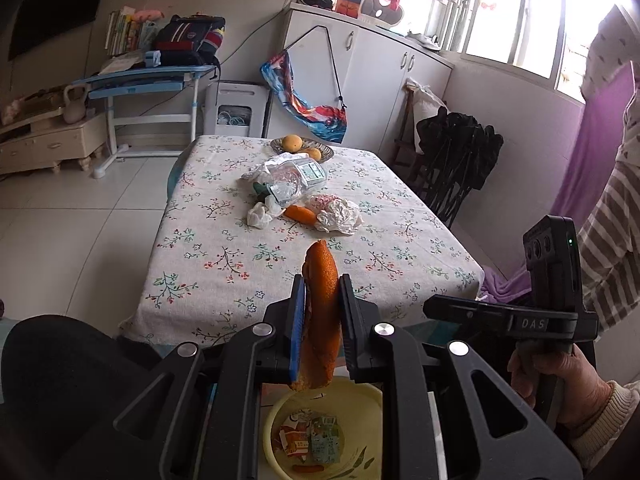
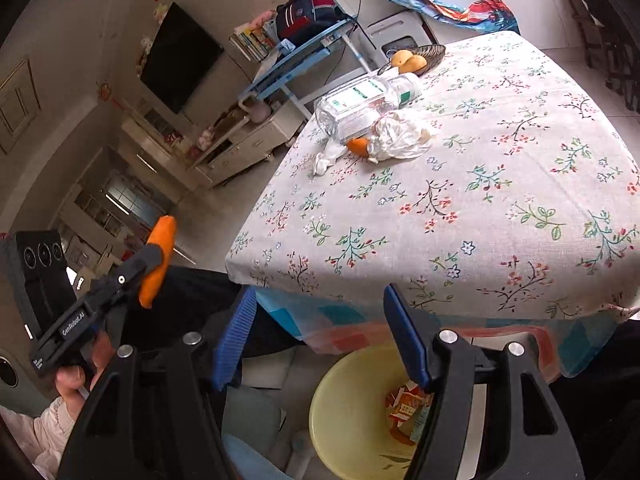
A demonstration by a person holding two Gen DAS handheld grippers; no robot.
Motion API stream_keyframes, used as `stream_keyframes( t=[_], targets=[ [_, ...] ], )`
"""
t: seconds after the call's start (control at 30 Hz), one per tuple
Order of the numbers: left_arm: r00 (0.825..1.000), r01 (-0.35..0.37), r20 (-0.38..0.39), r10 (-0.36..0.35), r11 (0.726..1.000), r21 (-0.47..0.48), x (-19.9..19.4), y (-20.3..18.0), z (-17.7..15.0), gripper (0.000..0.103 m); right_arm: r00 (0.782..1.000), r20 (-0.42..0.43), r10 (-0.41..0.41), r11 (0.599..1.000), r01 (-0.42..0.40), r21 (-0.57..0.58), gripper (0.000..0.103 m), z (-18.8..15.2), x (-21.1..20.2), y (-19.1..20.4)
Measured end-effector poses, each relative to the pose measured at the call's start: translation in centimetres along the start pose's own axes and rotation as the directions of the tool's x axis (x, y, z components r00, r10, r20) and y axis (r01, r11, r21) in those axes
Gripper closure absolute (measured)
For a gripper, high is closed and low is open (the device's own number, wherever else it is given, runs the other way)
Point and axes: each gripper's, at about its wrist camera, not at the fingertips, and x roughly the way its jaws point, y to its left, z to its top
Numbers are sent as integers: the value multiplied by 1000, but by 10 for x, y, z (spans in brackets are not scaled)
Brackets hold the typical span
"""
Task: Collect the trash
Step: 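Release the peels into the yellow bucket with both tools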
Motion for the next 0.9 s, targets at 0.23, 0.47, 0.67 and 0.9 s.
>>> stream_keyframes(
  t=[0.23,0.47,0.67,0.9],
  targets=[
    [1000,20,-11,-20,1000,-20,-16,2,-9,87,999,49,6,999,-8,48,37,-3,-7,-10],
    [970,124,-219,-107,990,67,12,-24,-33,86,997,78,6,998,-11,67,37,-2,-13,-16],
    [946,127,-314,-77,981,144,28,-39,-53,61,998,61,-18,1000,16,27,35,-4,-11,-10],
    [974,33,-225,1,989,147,21,-34,-49,43,997,70,-31,999,30,18,34,-5,-12,-9]
  ],
)
